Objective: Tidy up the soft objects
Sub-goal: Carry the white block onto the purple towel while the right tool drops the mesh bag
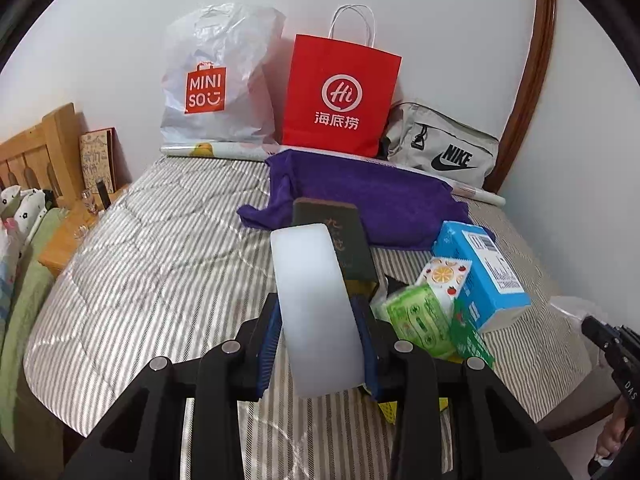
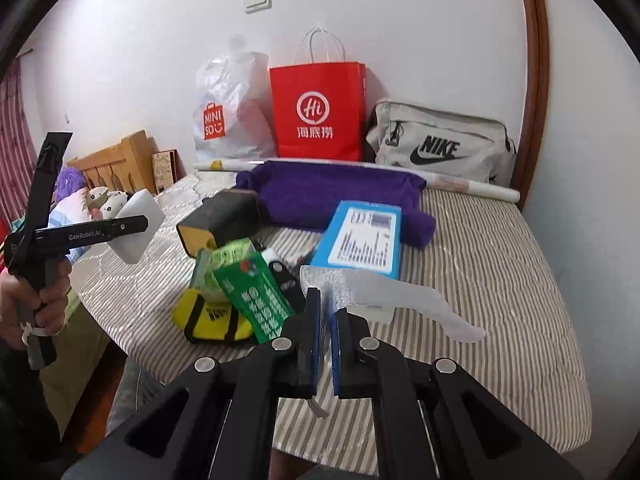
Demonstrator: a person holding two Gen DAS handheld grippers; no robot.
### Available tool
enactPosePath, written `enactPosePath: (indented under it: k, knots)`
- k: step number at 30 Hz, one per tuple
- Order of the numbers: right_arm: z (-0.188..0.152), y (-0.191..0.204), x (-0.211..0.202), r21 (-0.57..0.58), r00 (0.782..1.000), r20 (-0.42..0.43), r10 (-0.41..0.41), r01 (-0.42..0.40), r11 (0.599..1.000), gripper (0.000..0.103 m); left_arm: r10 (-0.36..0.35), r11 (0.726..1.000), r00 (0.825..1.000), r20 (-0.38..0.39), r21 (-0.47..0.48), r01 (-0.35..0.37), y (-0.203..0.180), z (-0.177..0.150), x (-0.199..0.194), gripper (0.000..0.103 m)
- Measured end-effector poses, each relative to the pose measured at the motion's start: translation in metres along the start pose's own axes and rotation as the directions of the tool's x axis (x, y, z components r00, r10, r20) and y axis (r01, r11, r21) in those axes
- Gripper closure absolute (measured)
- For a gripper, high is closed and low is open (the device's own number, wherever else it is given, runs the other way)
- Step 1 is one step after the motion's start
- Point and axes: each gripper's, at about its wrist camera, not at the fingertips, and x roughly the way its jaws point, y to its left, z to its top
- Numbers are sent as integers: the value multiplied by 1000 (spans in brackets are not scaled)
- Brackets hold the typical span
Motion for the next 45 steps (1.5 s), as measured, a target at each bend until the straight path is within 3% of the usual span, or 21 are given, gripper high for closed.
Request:
enactPosePath:
  k: [7,16,30,38,45]
  knots:
    - [30,-4,15,-11,1000,7,14,-14,1000,98,-16,1000,1000,-4,-1,16,1,25,8,69]
    - [71,-14,57,-20,999,-3,34,-34,999,98,16,999,1000,-1,29,-16,4,64,30,69]
    - [137,-22,132,-70,997,-7,76,-77,995,98,28,999,999,-37,18,-27,14,115,86,69]
    - [152,-33,186,-79,992,-66,103,-108,991,98,3,1000,997,-80,29,-1,6,137,127,69]
    - [143,-44,234,-74,981,-154,116,-129,989,98,-34,998,991,-132,40,39,-5,157,172,69]
